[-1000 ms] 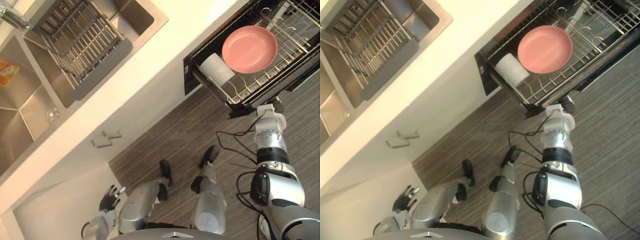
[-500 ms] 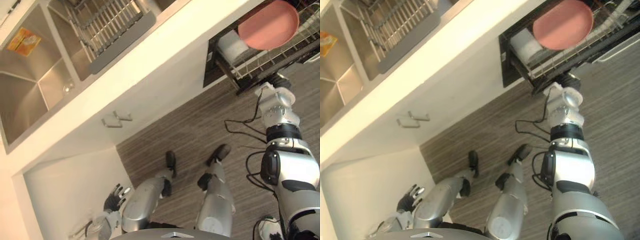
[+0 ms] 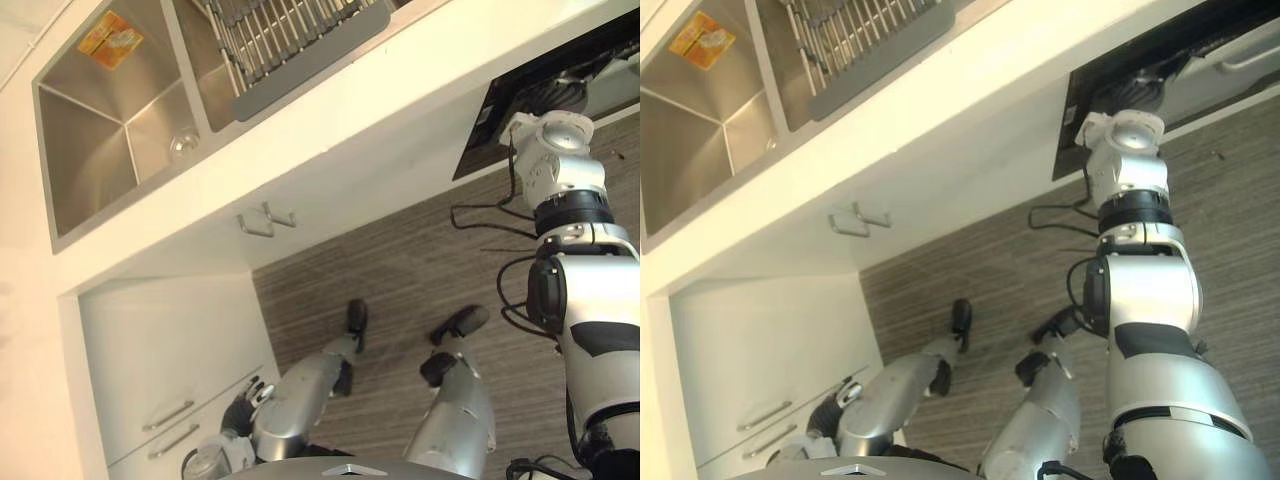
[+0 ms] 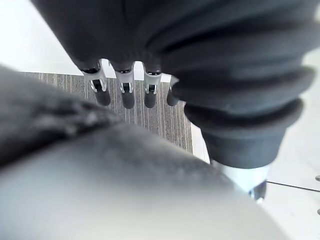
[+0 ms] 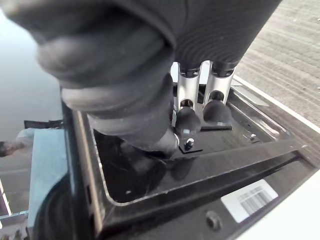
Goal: Walk over to the sink, pick up the cup, carry it to the dishwasher, place the cup inside the dishwasher, then close the dishwasher door
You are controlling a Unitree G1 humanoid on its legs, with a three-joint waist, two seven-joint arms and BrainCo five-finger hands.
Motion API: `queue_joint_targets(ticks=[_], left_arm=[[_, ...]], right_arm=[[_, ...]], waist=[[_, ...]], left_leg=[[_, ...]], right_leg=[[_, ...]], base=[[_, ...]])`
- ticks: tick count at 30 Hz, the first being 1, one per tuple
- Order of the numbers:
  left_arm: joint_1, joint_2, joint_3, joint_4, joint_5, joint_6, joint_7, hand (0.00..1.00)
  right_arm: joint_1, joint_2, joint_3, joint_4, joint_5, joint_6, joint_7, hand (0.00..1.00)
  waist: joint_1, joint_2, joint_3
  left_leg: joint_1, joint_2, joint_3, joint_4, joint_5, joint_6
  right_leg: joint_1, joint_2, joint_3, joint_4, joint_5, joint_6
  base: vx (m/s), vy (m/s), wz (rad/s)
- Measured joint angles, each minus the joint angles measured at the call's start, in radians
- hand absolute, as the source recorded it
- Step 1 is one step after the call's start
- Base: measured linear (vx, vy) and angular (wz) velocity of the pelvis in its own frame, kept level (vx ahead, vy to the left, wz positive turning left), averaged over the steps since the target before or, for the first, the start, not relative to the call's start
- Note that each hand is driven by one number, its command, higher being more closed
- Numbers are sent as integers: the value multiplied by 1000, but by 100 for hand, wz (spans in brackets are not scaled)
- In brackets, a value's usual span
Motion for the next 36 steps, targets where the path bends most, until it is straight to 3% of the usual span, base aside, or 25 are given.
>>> queue_joint_targets(ticks=[4,8,13,16,19,23,25,27,30,32,36], left_arm=[[19,0,0,-21,0,0,-22,0],[28,1,1,-31,0,3,-33,0],[38,6,10,-55,-2,24,-46,0],[50,6,30,-62,-43,42,-85,0],[58,6,48,-86,-80,53,-95,0],[60,6,91,-113,-110,65,-106,0],[60,6,138,-136,-128,64,-100,0],[58,5,159,-150,-128,61,-85,0],[57,4,179,-154,-128,56,-53,0],[56,3,203,-154,-128,53,-31,0],[56,5,252,-115,-116,50,-2,0]], right_arm=[[-2,-6,29,5,-158,-1,13,0],[-2,-9,74,32,-241,-1,44,0],[-1,-21,159,34,-467,17,77,0],[12,-21,215,-11,-594,83,100,0],[115,-11,176,-145,-600,128,98,0],[308,53,44,-249,-496,125,96,0],[505,134,-45,-338,-382,85,93,0],[626,187,-98,-384,-308,53,85,0],[836,262,-169,-439,-220,-29,74,0],[944,303,-197,-435,-187,-74,86,0],[1121,384,-294,-279,-137,-186,173,0]], waist=[[-3,2,-4],[-6,2,-5],[-14,1,-4],[-27,0,-4],[-47,-6,0],[-75,-32,20],[-111,-74,51],[-132,-103,71],[-157,-134,64],[-164,-160,46],[-170,-247,-76]], left_leg=[[8,1,0,0,-1,-2],[29,1,4,-1,-7,-10],[44,13,17,0,-12,-13],[85,32,29,4,-26,-17],[111,54,33,8,-38,-26],[152,79,51,9,-57,-39],[189,101,60,22,-81,-48],[208,114,68,33,-99,-54],[226,126,78,56,-131,-60],[256,130,85,56,-147,-61],[319,130,89,54,-179,-56]], right_leg=[[-3,-12,0,37,-27,5],[1,-22,1,58,-52,2],[14,-12,-4,56,-54,-4],[66,14,-22,27,-54,-12],[109,51,-32,-21,-40,-12],[161,96,-28,-70,-22,-6],[216,137,-25,-117,-10,-4],[246,159,-20,-147,-2,0],[294,193,-15,-216,32,8],[329,206,-8,-242,39,15],[392,208,-4,-252,33,41]], base=[[60,-95,4],[41,-88,-7],[21,-93,-11],[44,-98,-15],[63,-75,-15],[93,-63,-19],[132,-61,-21],[126,-18,-18],[138,20,-13],[137,56,-13],[102,84,-3]])
